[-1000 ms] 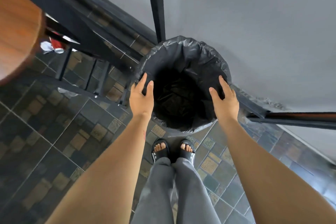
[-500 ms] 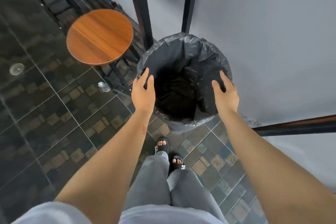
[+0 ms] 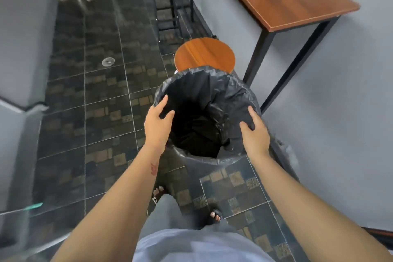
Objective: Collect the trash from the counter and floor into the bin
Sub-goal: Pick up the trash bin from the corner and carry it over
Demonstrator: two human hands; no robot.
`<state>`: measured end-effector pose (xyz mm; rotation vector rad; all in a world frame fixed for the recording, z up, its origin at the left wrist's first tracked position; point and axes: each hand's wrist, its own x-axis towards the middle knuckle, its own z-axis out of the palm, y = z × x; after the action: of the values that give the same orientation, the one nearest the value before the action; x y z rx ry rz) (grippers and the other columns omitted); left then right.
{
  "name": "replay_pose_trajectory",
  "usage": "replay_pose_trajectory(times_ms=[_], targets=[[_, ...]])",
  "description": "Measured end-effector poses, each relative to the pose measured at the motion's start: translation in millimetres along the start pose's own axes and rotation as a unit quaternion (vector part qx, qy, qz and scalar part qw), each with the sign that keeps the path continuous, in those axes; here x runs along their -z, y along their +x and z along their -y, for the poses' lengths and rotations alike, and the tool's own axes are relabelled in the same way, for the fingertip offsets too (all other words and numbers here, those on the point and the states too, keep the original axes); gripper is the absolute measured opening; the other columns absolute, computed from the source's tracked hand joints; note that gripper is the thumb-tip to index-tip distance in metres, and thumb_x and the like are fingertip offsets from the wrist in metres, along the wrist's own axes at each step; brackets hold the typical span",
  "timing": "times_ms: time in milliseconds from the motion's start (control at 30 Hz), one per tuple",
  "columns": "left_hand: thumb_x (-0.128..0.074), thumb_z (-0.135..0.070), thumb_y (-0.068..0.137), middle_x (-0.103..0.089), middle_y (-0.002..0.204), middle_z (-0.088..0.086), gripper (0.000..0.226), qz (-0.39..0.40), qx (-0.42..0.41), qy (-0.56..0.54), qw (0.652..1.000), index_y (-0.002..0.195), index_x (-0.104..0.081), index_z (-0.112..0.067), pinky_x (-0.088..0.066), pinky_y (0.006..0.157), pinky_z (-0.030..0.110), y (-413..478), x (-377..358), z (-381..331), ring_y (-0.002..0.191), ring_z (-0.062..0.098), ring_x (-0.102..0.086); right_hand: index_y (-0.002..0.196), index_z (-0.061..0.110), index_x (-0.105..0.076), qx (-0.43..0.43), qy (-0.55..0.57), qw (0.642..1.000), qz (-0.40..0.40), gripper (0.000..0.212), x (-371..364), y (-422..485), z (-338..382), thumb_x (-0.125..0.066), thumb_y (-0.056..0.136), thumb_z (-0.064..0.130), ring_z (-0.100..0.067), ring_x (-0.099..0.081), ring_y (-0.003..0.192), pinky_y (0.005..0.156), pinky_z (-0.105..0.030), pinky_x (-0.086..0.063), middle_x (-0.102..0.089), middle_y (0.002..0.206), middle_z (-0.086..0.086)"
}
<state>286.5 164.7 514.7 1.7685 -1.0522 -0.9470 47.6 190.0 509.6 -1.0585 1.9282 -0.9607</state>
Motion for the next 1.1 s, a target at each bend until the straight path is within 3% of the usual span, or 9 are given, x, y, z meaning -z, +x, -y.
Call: replay_pose_trajectory(times_ms=[67,133,267,400,500,567,767,967,1100], targets=[[-0.059,-0.018,0.097,-0.051,0.131,-0.007,0.049,-0.026,0.005,-0.007,1.0,0.142,-0.049,-0.037,-0.037,0.098,0.022,15,29,4,0.122,0.01,-0.048,0.141,0.05,-0.04,0.017,-0.001,0.999,0.029,0.052,-29,1,20,-0.051,0.097,0.026,-0.014,-0.045,0.132,0.106,-0.04,-0.041,-0.037,0.153,0.013],[-0.059,-0.018,0.097,-0.051,0.137,-0.004,0.049,-0.044,0.014,-0.02,0.999,0.14,-0.05,-0.039,-0.036,0.106,0.028,33,59,11,0.127,0.014,-0.047,0.141,0.049,-0.041,0.036,0.001,0.998,0.051,0.051,-60,3,40,-0.052,0.097,0.026,-0.014,-0.044,0.134,0.107,-0.038,-0.04,-0.038,0.153,0.013],[-0.062,-0.019,0.094,-0.047,0.146,0.001,0.049,-0.081,0.023,-0.035,0.996,0.133,-0.054,-0.048,-0.035,0.114,0.044,80,123,21,0.138,0.019,-0.041,0.14,0.05,-0.042,0.055,0.018,0.994,0.087,0.051,-132,8,84,-0.052,0.096,0.025,-0.017,-0.052,0.126,0.104,-0.046,-0.045,-0.039,0.152,0.014],[-0.06,-0.012,0.095,-0.052,0.13,-0.01,0.05,-0.094,0.011,-0.057,0.994,0.136,-0.055,-0.041,-0.04,0.111,0.037,136,180,20,0.128,0.015,-0.049,0.14,0.048,-0.043,0.071,0.043,0.99,0.11,0.051,-204,16,128,-0.053,0.097,0.023,-0.02,-0.042,0.137,0.112,-0.045,-0.036,-0.04,0.152,0.014],[-0.059,-0.009,0.095,-0.052,0.122,-0.011,0.052,-0.096,-0.002,-0.05,0.994,0.139,-0.053,-0.037,-0.042,0.105,0.028,173,209,15,0.121,0.012,-0.051,0.143,0.042,-0.042,0.079,0.057,0.989,0.112,0.051,-242,24,158,-0.053,0.098,0.02,-0.016,-0.035,0.141,0.116,-0.043,-0.03,-0.038,0.153,0.013],[-0.059,-0.008,0.095,-0.052,0.122,-0.012,0.052,-0.091,-0.01,-0.054,0.994,0.139,-0.054,-0.035,-0.042,0.106,0.029,199,222,10,0.12,0.011,-0.052,0.142,0.043,-0.042,0.079,0.062,0.989,0.107,0.051,-262,32,175,-0.054,0.098,0.02,-0.016,-0.035,0.141,0.116,-0.044,-0.03,-0.038,0.153,0.013],[-0.056,-0.004,0.096,-0.05,0.122,-0.013,0.053,-0.068,-0.019,-0.067,0.995,0.14,-0.053,-0.034,-0.041,0.1,0.021,284,225,-14,0.116,0.007,-0.049,0.142,0.041,-0.043,0.087,0.075,0.99,0.08,0.051,-301,87,216,-0.055,0.098,0.019,-0.014,-0.034,0.141,0.117,-0.041,-0.03,-0.039,0.152,0.014],[-0.055,-0.002,0.095,-0.049,0.135,-0.009,0.054,-0.029,-0.031,-0.087,0.995,0.139,-0.054,-0.033,-0.04,0.111,0.036,389,187,-46,0.129,0.014,-0.047,0.141,0.045,-0.043,0.081,0.09,0.992,0.035,0.05,-324,180,252,-0.055,0.098,0.022,-0.014,-0.034,0.142,0.116,-0.042,-0.031,-0.039,0.152,0.015],[-0.056,-0.001,0.094,-0.053,0.128,-0.012,0.055,0.007,-0.042,-0.086,0.995,0.137,-0.055,-0.036,-0.04,0.11,0.034,460,151,-75,0.126,0.013,-0.05,0.141,0.045,-0.044,0.068,0.091,0.994,-0.008,0.05,-325,241,274,-0.055,0.098,0.023,-0.015,-0.035,0.141,0.114,-0.042,-0.035,-0.04,0.151,0.016]])
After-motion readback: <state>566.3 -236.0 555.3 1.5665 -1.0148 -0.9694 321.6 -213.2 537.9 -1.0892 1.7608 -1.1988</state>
